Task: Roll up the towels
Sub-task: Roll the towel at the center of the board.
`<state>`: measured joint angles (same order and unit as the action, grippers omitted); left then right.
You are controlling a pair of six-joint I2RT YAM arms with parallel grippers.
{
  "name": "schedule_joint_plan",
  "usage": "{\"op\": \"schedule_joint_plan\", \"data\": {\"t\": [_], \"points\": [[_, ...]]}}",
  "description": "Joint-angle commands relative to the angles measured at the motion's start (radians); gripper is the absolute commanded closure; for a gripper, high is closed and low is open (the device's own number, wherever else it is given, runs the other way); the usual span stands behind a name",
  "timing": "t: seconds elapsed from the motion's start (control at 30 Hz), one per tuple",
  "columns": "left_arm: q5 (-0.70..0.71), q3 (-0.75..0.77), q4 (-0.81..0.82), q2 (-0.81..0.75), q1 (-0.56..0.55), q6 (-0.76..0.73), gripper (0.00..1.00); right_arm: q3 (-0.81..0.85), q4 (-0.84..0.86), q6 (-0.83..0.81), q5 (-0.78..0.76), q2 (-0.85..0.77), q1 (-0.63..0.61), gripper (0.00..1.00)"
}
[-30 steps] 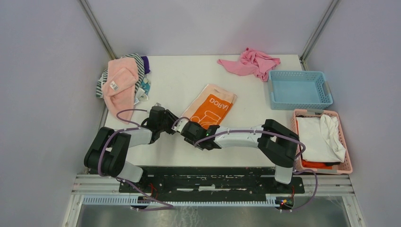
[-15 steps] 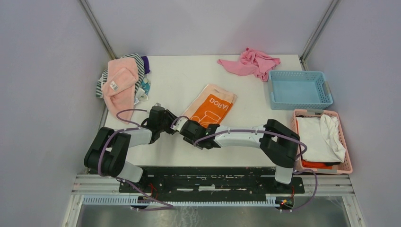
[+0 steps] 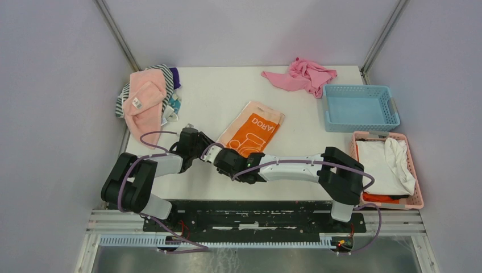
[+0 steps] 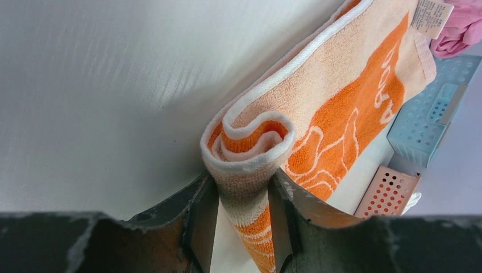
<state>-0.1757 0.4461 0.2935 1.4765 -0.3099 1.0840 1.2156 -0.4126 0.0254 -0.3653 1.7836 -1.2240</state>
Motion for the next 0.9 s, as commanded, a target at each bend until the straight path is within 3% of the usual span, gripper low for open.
{"op": "schedule_joint_plan", "data": {"t": [0.0,0.5,0.87], "points": [[0.078,-0.029,-0.168,0.033,0.003,-0.044,0.55,0.043,0.006,0.005,-0.018,0.055,0.002,0.59],[0.076,-0.026,-0.175,0.032,0.003,-0.052,0.56,0.061,-0.002,-0.01,-0.173,0.161,0.003,0.5],[0.081,-0.024,-0.18,0.031,0.003,-0.059,0.56,0.049,0.014,-0.033,-0.186,0.14,0.009,0.46]]}}
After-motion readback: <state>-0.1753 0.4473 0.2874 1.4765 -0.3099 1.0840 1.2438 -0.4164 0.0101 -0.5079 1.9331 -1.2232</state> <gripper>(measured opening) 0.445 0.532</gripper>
